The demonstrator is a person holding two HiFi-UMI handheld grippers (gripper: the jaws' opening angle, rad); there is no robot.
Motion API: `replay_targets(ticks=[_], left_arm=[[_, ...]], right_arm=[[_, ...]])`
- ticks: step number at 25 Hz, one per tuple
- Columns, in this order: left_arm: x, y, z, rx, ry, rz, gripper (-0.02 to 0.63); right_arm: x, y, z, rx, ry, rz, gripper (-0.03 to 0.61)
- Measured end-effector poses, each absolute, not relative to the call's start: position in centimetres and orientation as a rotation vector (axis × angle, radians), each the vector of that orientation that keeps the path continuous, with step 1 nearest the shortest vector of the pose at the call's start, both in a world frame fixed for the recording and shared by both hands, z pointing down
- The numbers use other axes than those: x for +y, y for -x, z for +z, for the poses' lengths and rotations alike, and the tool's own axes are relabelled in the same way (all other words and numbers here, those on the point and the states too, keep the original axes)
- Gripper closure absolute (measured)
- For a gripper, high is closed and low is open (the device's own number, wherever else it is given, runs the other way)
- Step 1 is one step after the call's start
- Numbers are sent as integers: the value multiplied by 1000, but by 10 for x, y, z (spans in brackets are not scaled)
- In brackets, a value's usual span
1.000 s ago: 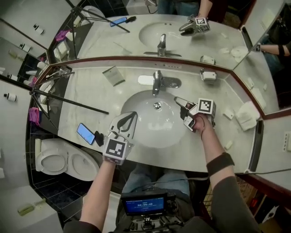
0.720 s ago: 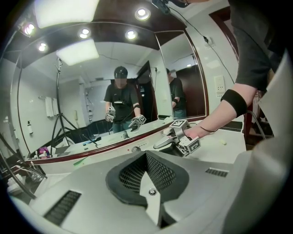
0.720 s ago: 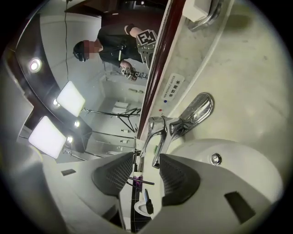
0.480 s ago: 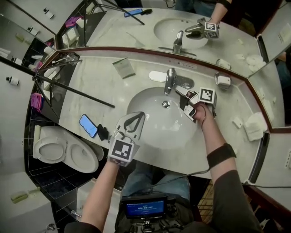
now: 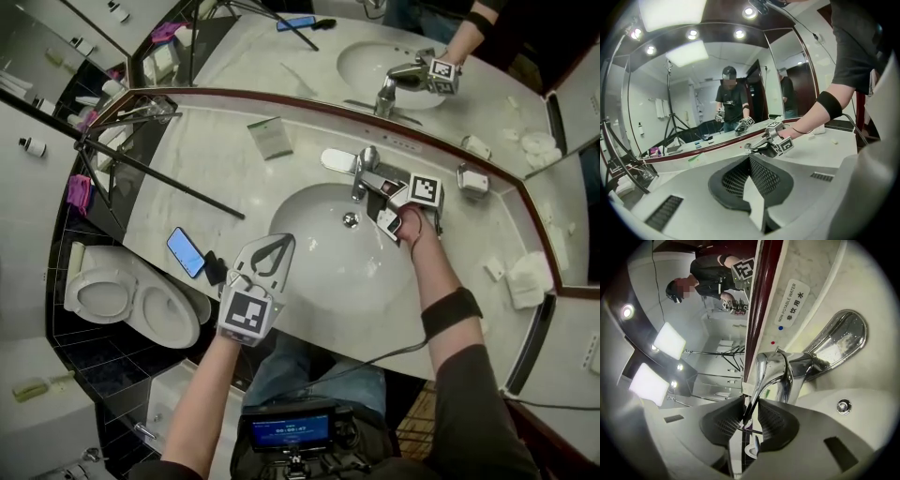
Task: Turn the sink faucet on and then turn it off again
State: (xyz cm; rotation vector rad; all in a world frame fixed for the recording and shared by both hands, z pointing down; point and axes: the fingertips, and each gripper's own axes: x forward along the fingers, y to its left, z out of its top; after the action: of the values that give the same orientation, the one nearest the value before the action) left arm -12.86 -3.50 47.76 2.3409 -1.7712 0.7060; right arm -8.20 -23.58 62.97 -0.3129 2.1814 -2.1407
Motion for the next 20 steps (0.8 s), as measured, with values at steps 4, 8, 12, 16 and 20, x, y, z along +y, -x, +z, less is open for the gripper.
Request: replay_targets(ticks=[4, 8, 12, 16, 20], left_arm=[[-30, 140, 477, -1798, -2311, 717, 614], [-27, 146, 481, -1809, -2289, 715, 614], [-27, 147, 485, -1803, -2283, 721, 614], [-29, 146, 484, -1804, -2276, 715, 614], [-35, 147, 481, -1807, -2279, 708, 614]], right_arm=[[-238, 84, 628, 2065, 278, -2184, 505], [-240, 85, 625, 2018, 278, -2199, 498], [-242, 85, 625, 2046, 322, -2221, 500], [-242, 86, 624, 2047, 348, -2253, 500], [-247, 85, 621, 1997, 377, -2289, 500]])
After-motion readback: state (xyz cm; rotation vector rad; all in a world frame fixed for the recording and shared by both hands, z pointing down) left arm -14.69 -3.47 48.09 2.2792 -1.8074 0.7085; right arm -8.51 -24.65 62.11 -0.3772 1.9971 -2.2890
